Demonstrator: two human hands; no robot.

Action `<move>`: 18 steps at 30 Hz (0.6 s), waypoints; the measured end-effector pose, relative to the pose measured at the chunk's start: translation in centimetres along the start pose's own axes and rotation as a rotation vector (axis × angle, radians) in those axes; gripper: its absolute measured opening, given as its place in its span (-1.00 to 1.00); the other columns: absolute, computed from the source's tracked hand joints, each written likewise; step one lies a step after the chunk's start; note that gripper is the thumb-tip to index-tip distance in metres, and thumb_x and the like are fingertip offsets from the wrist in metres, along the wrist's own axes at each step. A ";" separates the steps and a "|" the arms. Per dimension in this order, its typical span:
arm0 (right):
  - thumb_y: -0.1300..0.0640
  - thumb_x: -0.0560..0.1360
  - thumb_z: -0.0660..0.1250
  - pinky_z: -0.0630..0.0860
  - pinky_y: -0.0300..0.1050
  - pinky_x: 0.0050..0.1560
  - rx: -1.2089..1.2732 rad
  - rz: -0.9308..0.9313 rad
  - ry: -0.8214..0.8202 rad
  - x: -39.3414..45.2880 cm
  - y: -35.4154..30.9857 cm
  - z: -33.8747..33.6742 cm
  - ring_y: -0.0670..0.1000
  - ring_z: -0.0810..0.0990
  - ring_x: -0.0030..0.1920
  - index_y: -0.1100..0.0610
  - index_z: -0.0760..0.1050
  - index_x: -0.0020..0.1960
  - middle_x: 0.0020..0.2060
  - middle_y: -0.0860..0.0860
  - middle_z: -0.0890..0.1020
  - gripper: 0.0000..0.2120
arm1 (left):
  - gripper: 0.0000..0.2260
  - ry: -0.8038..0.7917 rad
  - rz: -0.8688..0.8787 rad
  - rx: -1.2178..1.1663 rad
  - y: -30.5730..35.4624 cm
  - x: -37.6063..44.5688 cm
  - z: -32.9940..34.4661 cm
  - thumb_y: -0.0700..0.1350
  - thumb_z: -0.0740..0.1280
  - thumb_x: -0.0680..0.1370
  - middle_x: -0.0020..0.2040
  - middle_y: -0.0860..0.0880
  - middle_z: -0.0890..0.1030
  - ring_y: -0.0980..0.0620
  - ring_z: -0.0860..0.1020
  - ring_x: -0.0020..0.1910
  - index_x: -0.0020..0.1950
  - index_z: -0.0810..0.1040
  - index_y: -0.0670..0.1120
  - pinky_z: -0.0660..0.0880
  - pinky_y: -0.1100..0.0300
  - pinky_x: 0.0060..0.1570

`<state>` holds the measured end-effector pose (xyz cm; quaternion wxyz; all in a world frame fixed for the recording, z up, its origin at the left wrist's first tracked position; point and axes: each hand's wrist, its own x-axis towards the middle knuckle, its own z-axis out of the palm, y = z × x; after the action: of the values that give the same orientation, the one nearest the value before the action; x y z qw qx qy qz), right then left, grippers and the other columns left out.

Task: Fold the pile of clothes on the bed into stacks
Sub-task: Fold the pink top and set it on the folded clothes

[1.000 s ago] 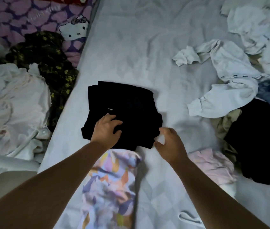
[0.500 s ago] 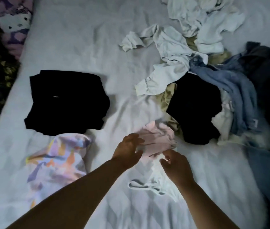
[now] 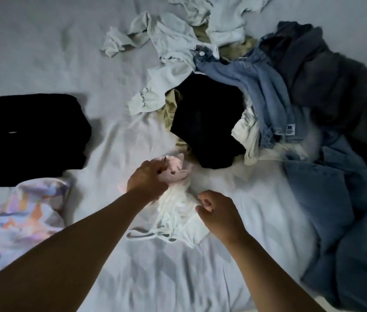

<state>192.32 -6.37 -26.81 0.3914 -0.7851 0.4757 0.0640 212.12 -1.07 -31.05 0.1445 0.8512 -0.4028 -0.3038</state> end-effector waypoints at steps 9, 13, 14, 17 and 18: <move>-0.31 0.38 0.21 0.40 -0.28 0.19 0.453 -0.206 0.221 -1.2 -5.7 -7.1 -0.13 0.48 0.19 0.09 0.45 0.31 0.21 -0.04 0.53 -0.35 | -0.67 0.156 0.380 -0.045 6.3 -6.6 -7.3 0.06 0.33 0.34 0.26 0.02 0.41 0.02 0.56 -0.02 0.03 0.58 -0.04 0.45 0.22 -0.22; 0.07 0.51 0.33 0.41 -0.37 0.13 0.580 -0.225 0.160 -2.3 -7.9 -11.5 -0.15 0.51 0.14 0.06 0.46 0.30 0.13 -0.08 0.57 -0.64 | -0.53 0.244 0.527 0.001 10.2 -9.1 -9.7 0.16 0.23 0.35 0.31 0.02 0.45 0.07 0.54 0.09 0.20 0.55 0.03 0.50 0.23 -0.18; 0.15 0.50 0.32 0.43 -0.42 0.04 0.566 -0.258 0.138 -2.6 -8.2 -12.6 -0.17 0.54 0.06 0.04 0.49 0.25 0.05 -0.10 0.59 -0.69 | -0.57 0.263 0.549 -0.006 11.0 -9.6 -10.1 0.14 0.25 0.36 0.27 0.02 0.49 0.02 0.56 0.08 0.19 0.52 0.05 0.55 0.19 -0.17; 0.29 0.46 0.28 0.43 -0.38 -0.17 0.464 -0.373 0.130 -3.5 -8.6 -14.9 -0.26 0.55 -0.18 0.04 0.57 -0.02 -0.20 -0.14 0.62 -0.79 | -0.68 0.316 0.580 0.020 13.0 -11.1 -11.3 0.11 0.27 0.36 0.10 -0.04 0.54 -0.08 0.60 -0.07 0.06 0.47 0.04 0.59 0.06 -0.25; 0.31 0.45 0.28 0.40 -0.38 -0.23 0.422 -0.400 0.139 -3.8 -8.7 -15.6 -0.27 0.53 -0.25 0.04 0.57 -0.10 -0.27 -0.15 0.61 -0.81 | -0.71 0.316 0.577 0.022 13.7 -11.7 -11.8 0.11 0.27 0.36 0.06 -0.06 0.53 -0.09 0.59 -0.13 0.02 0.45 0.03 0.58 0.05 -0.28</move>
<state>193.02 -12.17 -9.53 0.5175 -0.7670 0.3399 -0.1686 205.67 -0.66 -10.51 0.2760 0.7401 -0.6033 -0.1099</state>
